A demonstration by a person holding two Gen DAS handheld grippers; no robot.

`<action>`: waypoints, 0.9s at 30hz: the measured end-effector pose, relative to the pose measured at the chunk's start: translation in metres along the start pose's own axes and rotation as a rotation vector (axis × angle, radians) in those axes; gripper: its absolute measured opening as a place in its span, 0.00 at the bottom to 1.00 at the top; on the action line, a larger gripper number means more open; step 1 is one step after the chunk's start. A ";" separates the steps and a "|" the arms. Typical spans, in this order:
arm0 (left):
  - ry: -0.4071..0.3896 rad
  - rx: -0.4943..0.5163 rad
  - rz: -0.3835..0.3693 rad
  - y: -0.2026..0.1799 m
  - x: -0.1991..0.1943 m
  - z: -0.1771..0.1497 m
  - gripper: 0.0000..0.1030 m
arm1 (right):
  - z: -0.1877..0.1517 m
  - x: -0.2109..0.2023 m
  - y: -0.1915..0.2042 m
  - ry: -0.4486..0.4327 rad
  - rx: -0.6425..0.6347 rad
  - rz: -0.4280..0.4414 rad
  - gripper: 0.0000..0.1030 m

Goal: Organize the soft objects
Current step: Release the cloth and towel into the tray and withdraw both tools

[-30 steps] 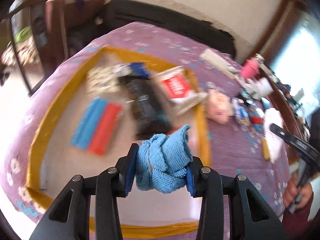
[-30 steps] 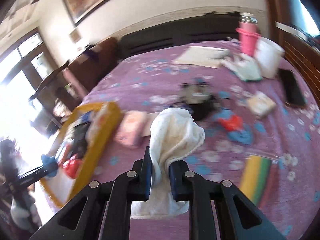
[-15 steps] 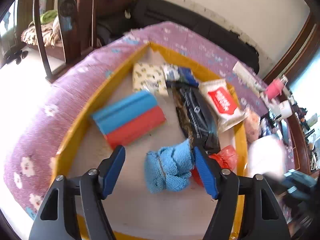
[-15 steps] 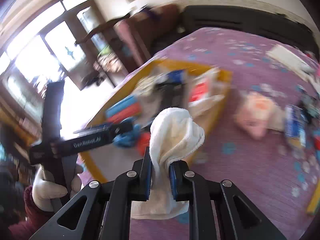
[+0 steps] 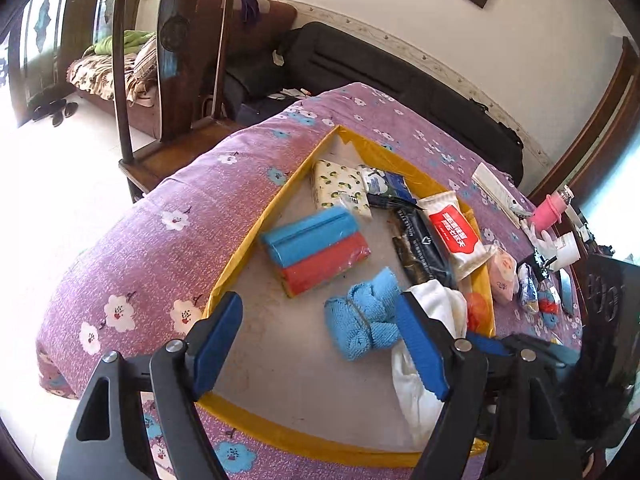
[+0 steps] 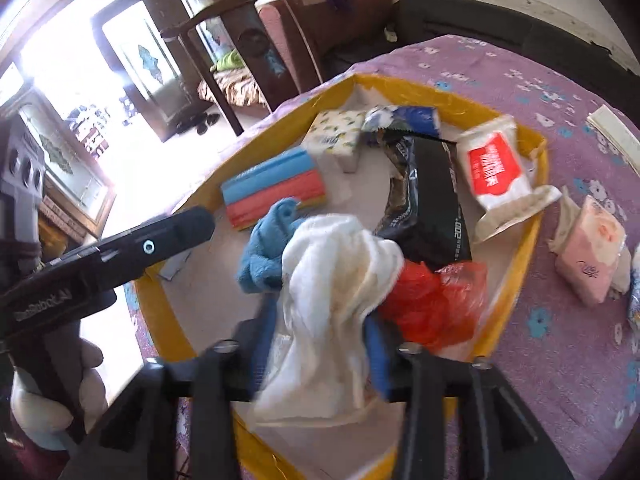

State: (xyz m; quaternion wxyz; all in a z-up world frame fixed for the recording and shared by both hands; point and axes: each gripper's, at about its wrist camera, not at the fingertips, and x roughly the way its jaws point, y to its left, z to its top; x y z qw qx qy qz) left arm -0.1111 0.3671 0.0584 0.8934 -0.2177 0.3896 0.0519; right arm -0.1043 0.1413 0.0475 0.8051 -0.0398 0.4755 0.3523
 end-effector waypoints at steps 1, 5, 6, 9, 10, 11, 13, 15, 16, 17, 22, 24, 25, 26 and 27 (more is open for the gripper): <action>-0.002 0.001 0.000 -0.001 0.000 -0.001 0.76 | -0.001 -0.007 -0.001 -0.015 -0.005 -0.011 0.59; -0.015 0.031 0.023 -0.012 -0.003 -0.005 0.76 | -0.008 -0.033 -0.002 -0.079 -0.034 -0.072 0.69; -0.027 0.055 0.045 -0.018 -0.005 -0.006 0.76 | -0.011 -0.038 -0.004 -0.091 -0.038 -0.082 0.71; -0.076 0.145 0.129 -0.040 -0.014 -0.012 0.77 | -0.025 -0.060 -0.014 -0.146 -0.019 -0.131 0.79; -0.087 0.167 0.149 -0.045 -0.015 -0.013 0.79 | -0.029 -0.067 -0.020 -0.165 0.000 -0.145 0.80; -0.103 0.195 0.173 -0.053 -0.018 -0.015 0.83 | -0.034 -0.074 -0.027 -0.182 0.019 -0.157 0.81; -0.125 0.241 0.215 -0.068 -0.021 -0.020 0.84 | -0.043 -0.083 -0.036 -0.203 0.048 -0.175 0.83; -0.136 0.282 0.255 -0.082 -0.022 -0.025 0.87 | -0.052 -0.093 -0.049 -0.222 0.087 -0.192 0.84; -0.137 0.295 0.267 -0.087 -0.022 -0.026 0.88 | -0.056 -0.097 -0.056 -0.226 0.107 -0.193 0.85; -0.138 0.312 0.278 -0.093 -0.022 -0.028 0.89 | -0.060 -0.102 -0.063 -0.230 0.129 -0.195 0.85; -0.123 0.385 0.288 -0.123 -0.022 -0.040 0.89 | -0.082 -0.124 -0.097 -0.258 0.225 -0.210 0.86; -0.119 0.414 0.289 -0.135 -0.021 -0.045 0.89 | -0.089 -0.130 -0.108 -0.267 0.253 -0.214 0.86; -0.118 0.424 0.287 -0.140 -0.022 -0.047 0.89 | -0.094 -0.134 -0.114 -0.272 0.268 -0.217 0.86; -0.117 0.434 0.287 -0.145 -0.022 -0.049 0.90 | -0.098 -0.137 -0.120 -0.277 0.281 -0.220 0.86; -0.118 0.445 0.289 -0.152 -0.022 -0.052 0.90 | -0.101 -0.140 -0.124 -0.282 0.289 -0.222 0.86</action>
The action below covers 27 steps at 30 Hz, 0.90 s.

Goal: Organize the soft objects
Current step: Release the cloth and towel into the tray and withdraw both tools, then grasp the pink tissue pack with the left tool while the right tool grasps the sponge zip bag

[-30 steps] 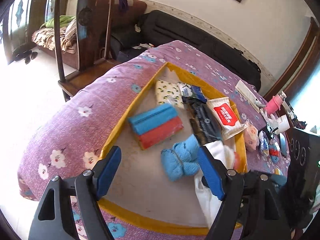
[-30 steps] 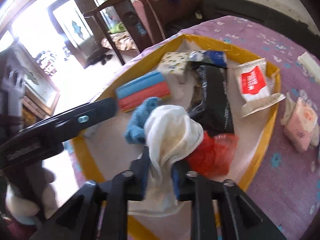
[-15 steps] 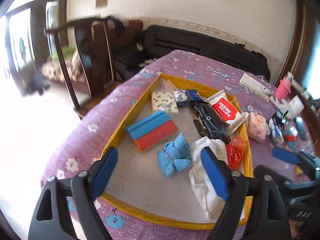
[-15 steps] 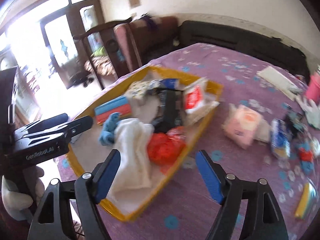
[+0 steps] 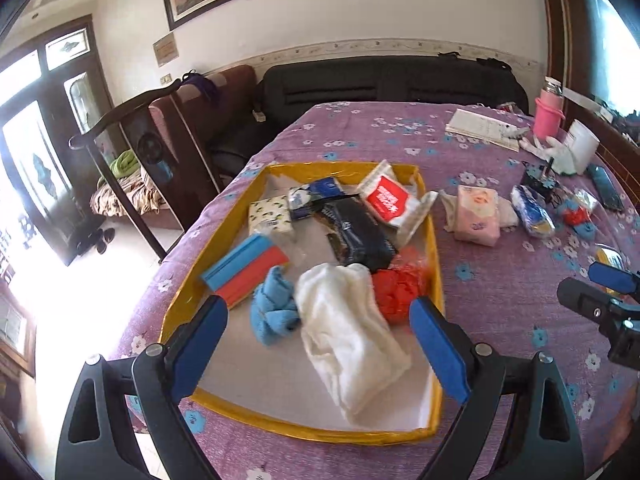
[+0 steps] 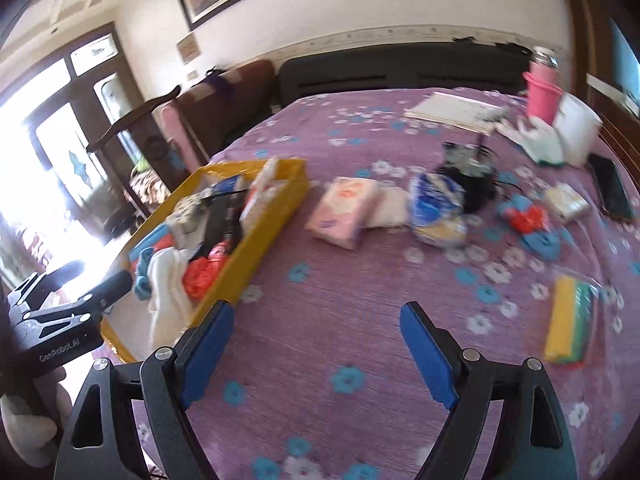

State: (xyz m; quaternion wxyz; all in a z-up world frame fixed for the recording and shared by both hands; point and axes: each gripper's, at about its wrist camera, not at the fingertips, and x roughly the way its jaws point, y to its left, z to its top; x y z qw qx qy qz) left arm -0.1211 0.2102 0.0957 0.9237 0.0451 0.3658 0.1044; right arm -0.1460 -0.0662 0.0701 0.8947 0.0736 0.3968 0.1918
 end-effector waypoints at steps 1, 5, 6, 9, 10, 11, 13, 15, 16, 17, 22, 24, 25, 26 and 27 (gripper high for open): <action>-0.001 0.009 -0.001 -0.005 -0.001 0.001 0.90 | -0.001 -0.003 -0.007 -0.005 0.012 -0.002 0.86; -0.001 0.051 -0.004 -0.027 -0.005 0.004 0.90 | -0.006 -0.014 -0.034 -0.023 0.060 -0.009 0.86; -0.001 0.059 -0.006 -0.032 -0.005 0.004 0.90 | -0.007 -0.016 -0.038 -0.026 0.070 -0.010 0.87; 0.000 0.088 -0.010 -0.048 -0.006 0.005 0.90 | -0.008 -0.023 -0.058 -0.041 0.108 -0.022 0.87; 0.003 0.097 -0.014 -0.055 -0.005 0.005 0.90 | -0.009 -0.026 -0.066 -0.046 0.123 -0.026 0.87; 0.007 0.105 -0.020 -0.059 -0.005 0.005 0.90 | -0.009 -0.029 -0.072 -0.049 0.135 -0.028 0.87; 0.019 0.116 -0.036 -0.066 -0.002 0.005 0.90 | -0.010 -0.034 -0.086 -0.061 0.163 -0.040 0.87; 0.038 0.125 -0.060 -0.074 0.002 0.005 0.90 | -0.010 -0.039 -0.099 -0.075 0.186 -0.058 0.87; 0.044 0.128 -0.065 -0.077 0.003 0.004 0.90 | -0.009 -0.041 -0.107 -0.082 0.198 -0.069 0.87; 0.050 0.134 -0.069 -0.080 0.004 0.004 0.90 | -0.008 -0.044 -0.116 -0.090 0.213 -0.084 0.87; 0.070 0.163 -0.079 -0.097 0.010 0.000 0.90 | -0.004 -0.052 -0.153 -0.125 0.270 -0.152 0.88; 0.085 0.168 -0.110 -0.107 0.014 -0.003 0.90 | -0.003 -0.054 -0.171 -0.136 0.306 -0.188 0.88; 0.095 0.172 -0.128 -0.112 0.016 -0.005 0.90 | -0.003 -0.054 -0.178 -0.138 0.322 -0.198 0.88; 0.105 0.181 -0.146 -0.118 0.018 -0.007 0.90 | -0.003 -0.055 -0.186 -0.142 0.339 -0.208 0.88; 0.118 0.194 -0.168 -0.127 0.021 -0.011 0.90 | -0.004 -0.056 -0.194 -0.148 0.355 -0.219 0.88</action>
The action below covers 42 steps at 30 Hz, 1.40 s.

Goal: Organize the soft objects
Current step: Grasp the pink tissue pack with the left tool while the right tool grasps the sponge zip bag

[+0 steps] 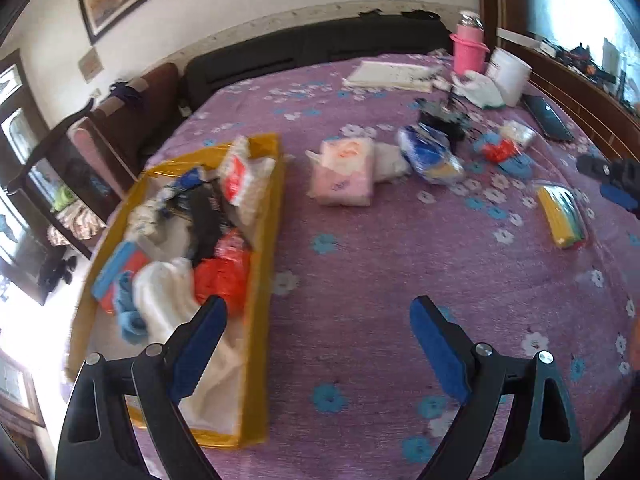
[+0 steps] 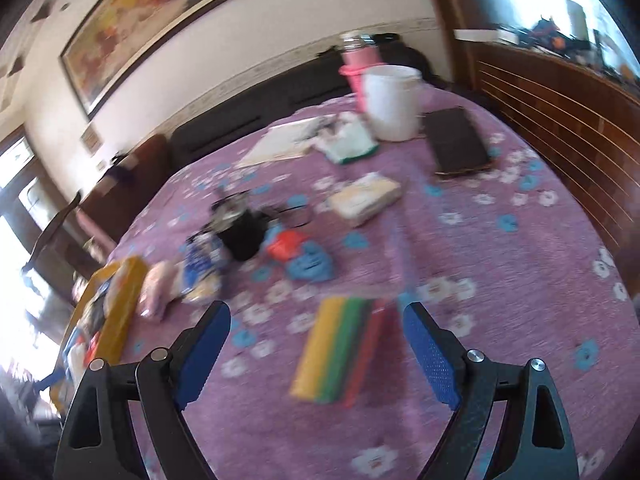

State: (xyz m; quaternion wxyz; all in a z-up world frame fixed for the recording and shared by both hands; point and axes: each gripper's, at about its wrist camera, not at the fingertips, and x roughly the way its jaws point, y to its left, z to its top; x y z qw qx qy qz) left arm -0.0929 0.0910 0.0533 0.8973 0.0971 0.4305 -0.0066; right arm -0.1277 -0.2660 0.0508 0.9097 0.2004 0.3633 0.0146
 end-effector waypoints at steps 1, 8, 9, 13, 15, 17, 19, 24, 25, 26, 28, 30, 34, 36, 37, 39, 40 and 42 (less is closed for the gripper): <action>0.006 0.008 -0.014 -0.006 0.003 -0.001 0.90 | 0.002 0.000 -0.008 -0.010 0.016 -0.015 0.88; 0.053 0.069 -0.123 -0.054 0.027 -0.005 0.89 | 0.007 0.001 -0.046 -0.047 0.090 -0.090 0.88; 0.057 0.074 -0.130 -0.057 0.030 -0.006 0.89 | 0.007 0.003 -0.050 -0.045 0.101 -0.091 0.88; 0.080 0.071 -0.154 -0.064 0.041 -0.009 0.90 | 0.006 0.009 -0.057 -0.030 0.125 -0.081 0.88; 0.078 0.040 -0.175 -0.060 0.043 -0.010 0.93 | 0.005 0.010 -0.059 -0.026 0.131 -0.074 0.88; 0.085 0.012 -0.197 -0.055 0.047 -0.010 0.95 | 0.004 0.010 -0.061 -0.022 0.141 -0.072 0.88; 0.083 -0.006 -0.210 -0.052 0.048 -0.010 0.97 | 0.003 0.013 -0.062 -0.009 0.152 -0.069 0.88; 0.090 0.013 -0.205 -0.056 0.049 -0.010 1.00 | 0.000 0.019 -0.064 0.023 0.169 -0.061 0.89; 0.090 0.013 -0.206 -0.056 0.049 -0.010 1.00 | 0.000 0.019 -0.064 0.023 0.169 -0.062 0.89; 0.090 0.013 -0.207 -0.056 0.049 -0.010 1.00 | 0.000 0.020 -0.065 0.025 0.169 -0.062 0.89; 0.090 0.013 -0.207 -0.056 0.049 -0.010 1.00 | 0.000 0.021 -0.065 0.032 0.171 -0.065 0.89; 0.089 0.013 -0.207 -0.056 0.049 -0.010 1.00 | -0.001 0.022 -0.065 0.036 0.173 -0.067 0.89; 0.090 0.013 -0.208 -0.056 0.049 -0.009 1.00 | -0.001 0.025 -0.066 0.046 0.174 -0.072 0.89; 0.090 0.012 -0.208 -0.056 0.049 -0.009 1.00 | -0.001 0.026 -0.066 0.053 0.174 -0.075 0.89; 0.091 0.012 -0.210 -0.056 0.049 -0.009 1.00 | -0.001 0.026 -0.066 0.054 0.174 -0.077 0.89; 0.092 0.013 -0.213 -0.056 0.049 -0.010 1.00 | -0.001 0.026 -0.066 0.053 0.172 -0.078 0.89; 0.093 0.015 -0.216 -0.055 0.048 -0.010 1.00 | -0.001 0.026 -0.066 0.054 0.172 -0.078 0.89; 0.092 0.015 -0.217 -0.055 0.048 -0.011 1.00 | -0.002 0.027 -0.066 0.055 0.173 -0.078 0.89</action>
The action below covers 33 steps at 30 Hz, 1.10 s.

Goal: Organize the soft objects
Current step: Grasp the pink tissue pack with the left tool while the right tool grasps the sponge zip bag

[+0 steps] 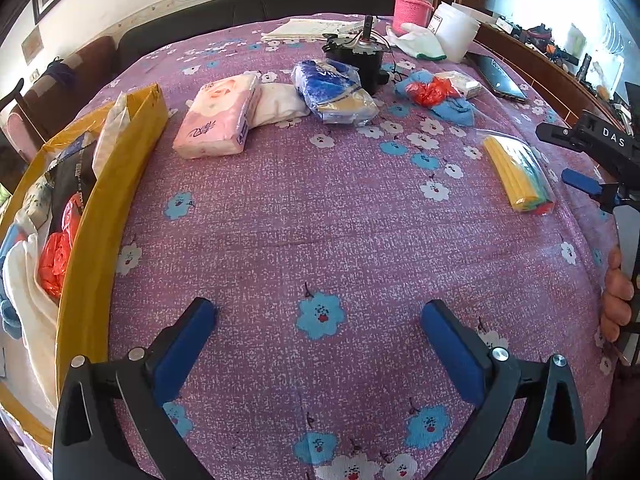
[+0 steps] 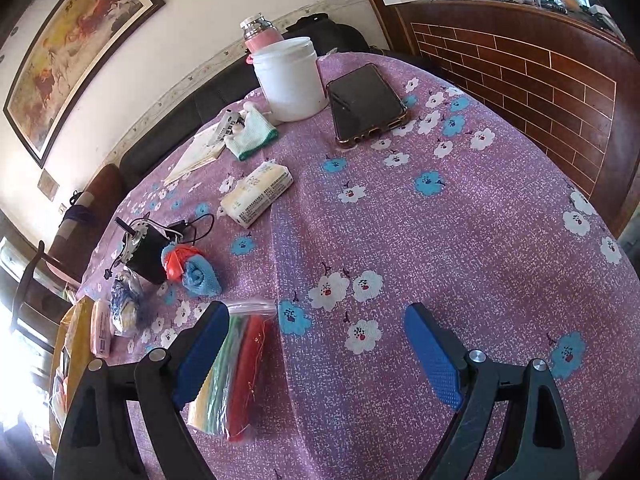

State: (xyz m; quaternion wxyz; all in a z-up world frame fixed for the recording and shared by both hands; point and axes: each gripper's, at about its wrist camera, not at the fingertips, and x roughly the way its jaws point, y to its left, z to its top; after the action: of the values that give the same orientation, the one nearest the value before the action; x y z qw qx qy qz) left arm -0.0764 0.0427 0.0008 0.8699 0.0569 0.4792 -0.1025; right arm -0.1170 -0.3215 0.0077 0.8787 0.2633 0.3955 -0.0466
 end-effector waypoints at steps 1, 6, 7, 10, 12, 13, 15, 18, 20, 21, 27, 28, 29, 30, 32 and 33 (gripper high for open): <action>-0.002 -0.001 0.003 0.000 0.000 0.000 1.00 | 0.000 0.000 0.000 0.000 0.000 0.000 0.89; -0.011 -0.004 0.018 -0.002 -0.003 -0.004 1.00 | 0.000 0.000 -0.001 0.000 0.003 0.002 0.89; -0.012 -0.002 0.016 -0.002 -0.004 -0.005 1.00 | 0.000 0.000 -0.001 -0.001 0.003 0.001 0.89; 0.010 0.021 -0.022 -0.001 -0.006 -0.005 1.00 | 0.000 0.000 -0.001 -0.002 0.004 -0.004 0.89; 0.019 -0.002 -0.079 0.007 -0.008 0.002 1.00 | -0.001 -0.001 -0.002 -0.004 0.006 -0.003 0.89; 0.019 -0.023 -0.104 0.014 -0.010 0.008 1.00 | -0.001 -0.001 -0.003 -0.004 0.007 -0.002 0.89; -0.003 -0.064 -0.097 0.030 -0.015 0.030 1.00 | -0.001 -0.001 -0.003 -0.004 0.008 -0.001 0.90; -0.044 -0.089 -0.065 0.047 -0.015 0.060 1.00 | -0.001 -0.001 -0.003 -0.003 0.007 0.002 0.90; -0.035 -0.074 -0.027 0.055 0.000 0.085 1.00 | -0.001 -0.001 -0.003 -0.003 0.009 0.005 0.91; -0.021 -0.068 -0.015 0.058 0.009 0.094 1.00 | -0.001 -0.001 -0.003 -0.003 0.010 0.006 0.91; 0.050 -0.121 -0.039 0.080 0.057 0.127 1.00 | -0.001 -0.002 -0.003 -0.003 0.012 0.007 0.91; 0.032 -0.107 -0.019 0.078 0.059 0.130 1.00 | -0.001 -0.002 -0.003 -0.002 0.011 0.007 0.91; 0.030 -0.101 -0.019 0.078 0.062 0.132 1.00 | -0.001 -0.002 -0.003 -0.001 0.009 0.007 0.91; 0.030 -0.095 -0.011 0.076 0.064 0.133 1.00 | -0.001 -0.002 -0.002 -0.001 0.008 0.007 0.92; 0.033 -0.076 -0.003 0.073 0.067 0.132 1.00 | -0.001 -0.001 -0.002 0.000 0.006 0.007 0.92; 0.035 -0.066 -0.004 0.070 0.068 0.132 0.96 | -0.001 -0.001 -0.002 0.000 0.006 0.008 0.92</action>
State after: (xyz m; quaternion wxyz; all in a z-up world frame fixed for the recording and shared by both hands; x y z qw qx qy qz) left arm 0.0834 0.0765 0.0138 0.8625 0.0288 0.4977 -0.0872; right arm -0.1189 -0.3228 0.0076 0.8780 0.2677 0.3944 -0.0441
